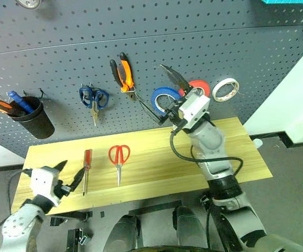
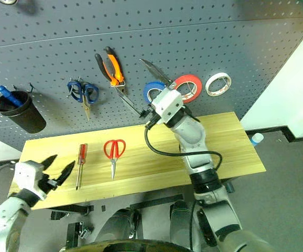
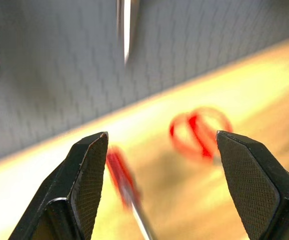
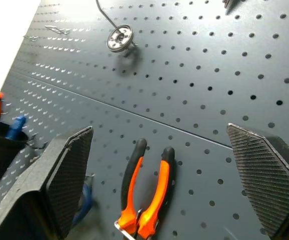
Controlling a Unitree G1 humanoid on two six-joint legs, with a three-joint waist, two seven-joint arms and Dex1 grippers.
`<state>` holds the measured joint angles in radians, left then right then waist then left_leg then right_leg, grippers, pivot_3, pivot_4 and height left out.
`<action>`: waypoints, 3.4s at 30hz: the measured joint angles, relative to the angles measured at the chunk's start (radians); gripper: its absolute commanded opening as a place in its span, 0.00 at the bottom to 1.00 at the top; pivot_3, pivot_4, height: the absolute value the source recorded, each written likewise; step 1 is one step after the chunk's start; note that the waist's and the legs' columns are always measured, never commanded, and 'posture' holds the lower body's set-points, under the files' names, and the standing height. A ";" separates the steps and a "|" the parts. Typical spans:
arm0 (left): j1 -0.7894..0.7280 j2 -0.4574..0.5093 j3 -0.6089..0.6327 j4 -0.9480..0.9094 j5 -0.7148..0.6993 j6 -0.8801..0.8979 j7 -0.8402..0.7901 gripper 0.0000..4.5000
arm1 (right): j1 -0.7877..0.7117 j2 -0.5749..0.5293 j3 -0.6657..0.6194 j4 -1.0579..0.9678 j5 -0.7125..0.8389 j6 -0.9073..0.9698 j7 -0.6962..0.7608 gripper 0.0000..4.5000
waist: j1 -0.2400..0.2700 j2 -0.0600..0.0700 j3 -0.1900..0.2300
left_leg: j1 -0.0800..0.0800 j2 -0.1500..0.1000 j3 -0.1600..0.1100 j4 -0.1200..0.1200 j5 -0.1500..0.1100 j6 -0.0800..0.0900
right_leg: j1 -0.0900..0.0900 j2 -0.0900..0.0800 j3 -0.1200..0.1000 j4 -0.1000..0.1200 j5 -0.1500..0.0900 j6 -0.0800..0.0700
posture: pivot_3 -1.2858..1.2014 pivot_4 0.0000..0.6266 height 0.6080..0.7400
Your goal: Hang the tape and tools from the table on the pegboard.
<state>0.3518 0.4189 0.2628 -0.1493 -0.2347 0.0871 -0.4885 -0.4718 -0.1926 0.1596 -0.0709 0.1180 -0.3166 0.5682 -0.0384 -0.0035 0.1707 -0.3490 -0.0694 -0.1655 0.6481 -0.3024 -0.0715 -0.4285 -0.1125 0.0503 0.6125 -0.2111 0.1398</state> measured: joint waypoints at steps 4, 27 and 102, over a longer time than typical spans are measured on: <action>-0.091 -0.051 -0.113 -0.094 0.092 0.229 0.138 0.80 | 0.072 -0.154 -0.020 -0.097 0.054 0.172 0.076 1.00 | 0.003 -0.002 0.001 | 0.000 0.000 0.000 0.000 0.000 0.000 | 0.001 -0.001 0.000 -0.001 0.000 0.001 | 0.51 0.26 0.98; -0.574 -0.354 -0.236 0.143 0.243 0.935 0.540 0.91 | 0.272 -0.563 -0.057 -0.019 0.304 0.426 0.702 1.00 | 0.010 -0.017 0.011 | -0.004 -0.002 0.001 0.003 -0.002 0.003 | 0.001 -0.004 -0.002 -0.005 -0.002 0.005 | 0.50 0.24 0.98; -0.230 -0.118 0.223 -0.062 -0.218 -0.185 -0.142 0.05 | 0.167 -0.315 -0.067 -0.165 0.409 0.421 0.573 1.00 | 0.026 -0.015 0.006 | -0.005 -0.001 0.004 0.003 -0.002 0.004 | 0.003 -0.004 -0.001 -0.015 0.004 0.004 | 0.51 0.18 0.98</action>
<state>0.1219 0.3008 0.4853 -0.2112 -0.4531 -0.0977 -0.6307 -0.3044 -0.5073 0.0925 -0.2363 0.5266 0.1046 1.1416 -0.0124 -0.0188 0.1766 -0.3543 -0.0706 -0.1618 0.6513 -0.3048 -0.0678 -0.4257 -0.1163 0.0490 0.5977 -0.2070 0.1441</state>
